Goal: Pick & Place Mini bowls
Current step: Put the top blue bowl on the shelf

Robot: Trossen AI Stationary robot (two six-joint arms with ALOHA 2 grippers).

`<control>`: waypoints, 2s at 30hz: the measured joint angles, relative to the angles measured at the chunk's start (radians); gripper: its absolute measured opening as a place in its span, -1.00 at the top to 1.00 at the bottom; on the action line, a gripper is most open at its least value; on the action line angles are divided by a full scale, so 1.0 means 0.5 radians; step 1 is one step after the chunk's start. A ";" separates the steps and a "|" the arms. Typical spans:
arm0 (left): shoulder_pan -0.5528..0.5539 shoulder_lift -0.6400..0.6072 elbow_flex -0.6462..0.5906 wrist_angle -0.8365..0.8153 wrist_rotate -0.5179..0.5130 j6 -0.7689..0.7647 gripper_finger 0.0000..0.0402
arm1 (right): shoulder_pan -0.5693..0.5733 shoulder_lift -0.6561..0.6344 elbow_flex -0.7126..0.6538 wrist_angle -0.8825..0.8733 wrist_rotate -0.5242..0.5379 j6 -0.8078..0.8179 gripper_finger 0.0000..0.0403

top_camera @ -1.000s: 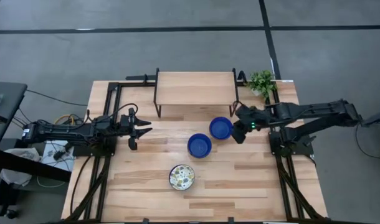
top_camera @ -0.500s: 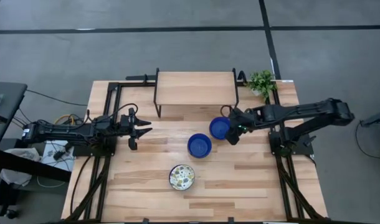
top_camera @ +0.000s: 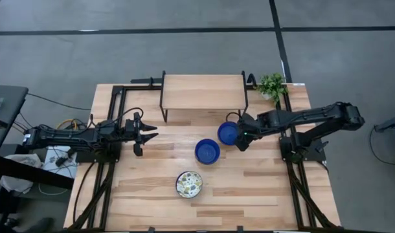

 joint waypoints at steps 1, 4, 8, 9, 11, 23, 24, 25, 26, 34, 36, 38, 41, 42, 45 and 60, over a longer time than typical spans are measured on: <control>0.000 0.000 0.000 0.000 0.000 0.000 0.42 | -0.009 0.000 0.000 -0.007 -0.007 0.000 0.63; 0.000 0.000 0.000 0.001 0.000 0.000 0.42 | -0.034 0.000 0.000 -0.012 -0.019 0.000 0.63; 0.000 0.000 0.000 0.003 0.000 0.000 0.42 | -0.074 0.000 0.000 -0.012 -0.020 0.000 0.63; 0.000 0.000 0.000 0.004 0.000 0.000 0.42 | -0.081 0.000 0.000 -0.011 -0.019 0.000 0.63; 0.000 0.000 0.000 0.008 0.001 0.001 0.42 | -0.098 0.000 0.000 -0.011 -0.020 0.000 0.63; 0.001 0.000 0.000 0.015 0.000 0.000 0.42 | -0.152 0.000 0.000 0.018 -0.020 -0.076 0.42; 0.000 0.000 0.000 0.015 0.000 0.000 0.42 | -0.152 0.000 0.000 0.030 -0.020 -0.075 0.36; 0.000 0.000 0.000 0.015 0.000 0.000 0.42 | -0.152 0.000 0.000 0.043 -0.020 -0.075 0.29; 0.001 0.000 0.000 0.015 0.001 0.000 0.42 | -0.152 0.000 0.000 0.056 -0.020 -0.075 0.22; 0.001 0.000 0.000 0.015 0.000 0.000 0.42 | -0.207 0.000 0.000 0.082 -0.020 -0.006 -0.12; 0.000 0.000 0.000 0.015 0.000 0.000 0.42 | -0.240 0.000 0.000 0.082 -0.020 0.015 -0.12; 0.000 0.000 0.000 0.015 0.000 0.000 0.42 | -0.276 0.000 0.000 0.088 -0.020 0.016 -0.11; 0.001 0.000 0.000 0.015 0.000 0.000 0.42 | -0.327 0.000 0.000 0.096 -0.044 0.017 -0.08; 0.000 0.000 0.000 0.015 0.000 0.000 0.42 | -0.345 0.000 0.000 0.097 -0.064 0.017 -0.08; 0.000 0.000 0.000 0.016 0.000 0.000 0.42 | -0.382 0.000 0.000 0.098 -0.093 0.017 -0.07; 0.001 0.000 0.000 0.031 0.000 0.001 0.42 | -0.383 0.062 -0.116 0.281 -0.178 0.015 -0.05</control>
